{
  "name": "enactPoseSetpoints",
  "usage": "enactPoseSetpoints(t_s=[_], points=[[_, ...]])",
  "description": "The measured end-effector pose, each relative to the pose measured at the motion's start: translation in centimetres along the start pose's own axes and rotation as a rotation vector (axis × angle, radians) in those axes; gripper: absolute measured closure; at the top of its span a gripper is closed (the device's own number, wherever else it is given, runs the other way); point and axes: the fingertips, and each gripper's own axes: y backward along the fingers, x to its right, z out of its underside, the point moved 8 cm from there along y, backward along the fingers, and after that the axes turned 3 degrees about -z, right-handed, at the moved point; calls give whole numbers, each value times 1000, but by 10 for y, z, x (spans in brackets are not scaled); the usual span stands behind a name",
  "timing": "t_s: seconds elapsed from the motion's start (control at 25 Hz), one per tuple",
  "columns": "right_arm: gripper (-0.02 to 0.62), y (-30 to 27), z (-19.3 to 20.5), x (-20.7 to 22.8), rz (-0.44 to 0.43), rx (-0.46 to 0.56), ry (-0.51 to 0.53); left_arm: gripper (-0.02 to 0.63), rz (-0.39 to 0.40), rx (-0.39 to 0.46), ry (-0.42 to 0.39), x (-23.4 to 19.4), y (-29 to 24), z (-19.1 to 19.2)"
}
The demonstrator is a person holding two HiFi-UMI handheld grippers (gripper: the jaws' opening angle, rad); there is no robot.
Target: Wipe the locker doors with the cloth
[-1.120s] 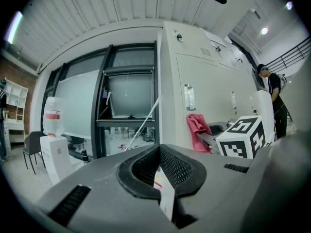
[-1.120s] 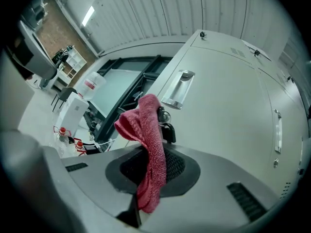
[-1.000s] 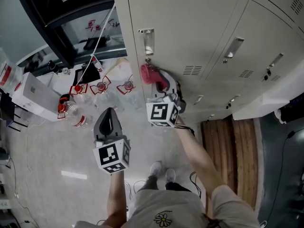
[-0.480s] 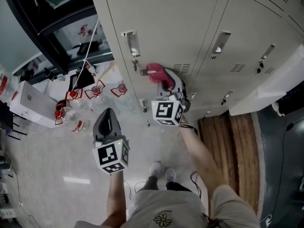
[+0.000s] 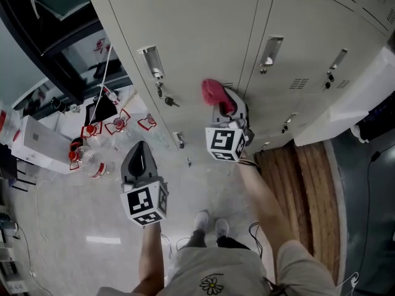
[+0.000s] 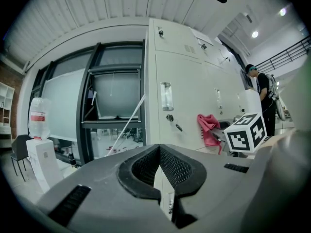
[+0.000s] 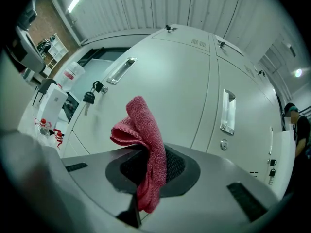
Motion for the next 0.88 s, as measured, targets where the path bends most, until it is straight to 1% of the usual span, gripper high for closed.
enactPoseSetpoints(t_s=[0.16,0.32,0.56,0.88], points=[[569,4,11,19,31,-14,0,589,19,-1,-24,9,-4,0],[569,7,21,34,59,-31,-18,589,30,1,-17,19,-8,-3],[569,10,30,46,76,-46,-15,589,54,10,-19,32,-15,-8],[569,11,36,55,95,-65,-19,589,66,16,-17,37,-19,-10]])
